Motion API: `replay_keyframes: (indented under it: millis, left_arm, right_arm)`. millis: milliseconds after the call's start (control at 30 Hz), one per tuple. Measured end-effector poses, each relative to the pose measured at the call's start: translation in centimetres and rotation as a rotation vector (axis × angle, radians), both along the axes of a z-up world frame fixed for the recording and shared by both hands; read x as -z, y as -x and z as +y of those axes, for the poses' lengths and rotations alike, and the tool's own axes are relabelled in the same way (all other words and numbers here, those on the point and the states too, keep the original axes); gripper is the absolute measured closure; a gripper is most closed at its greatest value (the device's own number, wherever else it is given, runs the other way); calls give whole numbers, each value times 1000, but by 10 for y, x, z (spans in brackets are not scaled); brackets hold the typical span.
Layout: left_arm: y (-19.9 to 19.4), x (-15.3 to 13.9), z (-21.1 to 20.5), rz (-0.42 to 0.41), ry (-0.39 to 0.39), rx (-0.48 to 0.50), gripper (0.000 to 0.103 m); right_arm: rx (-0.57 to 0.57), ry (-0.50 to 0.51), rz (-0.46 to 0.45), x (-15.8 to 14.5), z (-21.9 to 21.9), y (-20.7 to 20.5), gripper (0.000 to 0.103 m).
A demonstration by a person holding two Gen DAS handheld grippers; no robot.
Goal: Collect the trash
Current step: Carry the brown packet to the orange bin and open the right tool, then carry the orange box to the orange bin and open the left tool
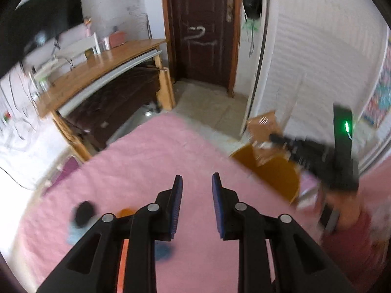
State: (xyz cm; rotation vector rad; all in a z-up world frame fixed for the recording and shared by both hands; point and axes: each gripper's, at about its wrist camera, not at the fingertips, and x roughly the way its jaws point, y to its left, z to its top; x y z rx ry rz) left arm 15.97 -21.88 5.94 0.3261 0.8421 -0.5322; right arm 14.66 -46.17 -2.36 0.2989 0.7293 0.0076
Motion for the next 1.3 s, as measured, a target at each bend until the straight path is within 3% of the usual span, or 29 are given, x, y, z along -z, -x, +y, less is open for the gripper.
replay_keyframes:
  millis: [67, 200, 533, 567, 700, 733, 833, 933, 1100, 1300]
  left_arm:
    - [-7, 1, 28, 13, -41, -75, 80]
    - [-26, 21, 72, 118, -48, -194, 80]
    - [-13, 72, 106, 244, -122, -188, 74]
    - [-12, 74, 108, 246, -117, -184, 74]
    - [-12, 73, 114, 252, -108, -203, 74]
    - [-11, 73, 114, 248, -113, -201, 74]
    - [-8, 74, 118, 233, -136, -213, 72]
    - [-11, 75, 123, 234, -132, -239, 58]
    - [-9, 73, 122, 253, -117, -218, 57]
    - [-7, 80, 117, 297, -78, -187, 49]
  right_arm:
    - [8, 1, 19, 14, -6, -1, 93]
    - [28, -10, 72, 41, -15, -12, 93]
    - [56, 9, 135, 58, -24, -13, 90]
    - [57, 13, 139, 58, -24, -13, 87]
    - [59, 16, 140, 59, -24, -13, 54]
    - [58, 19, 137, 59, -25, -12, 52]
    - [58, 18, 136, 59, -25, -12, 52]
    - [52, 17, 140, 60, -23, -11, 52]
    - [46, 18, 139, 58, -21, -9, 51]
    - [49, 13, 134, 56, -20, -8, 47]
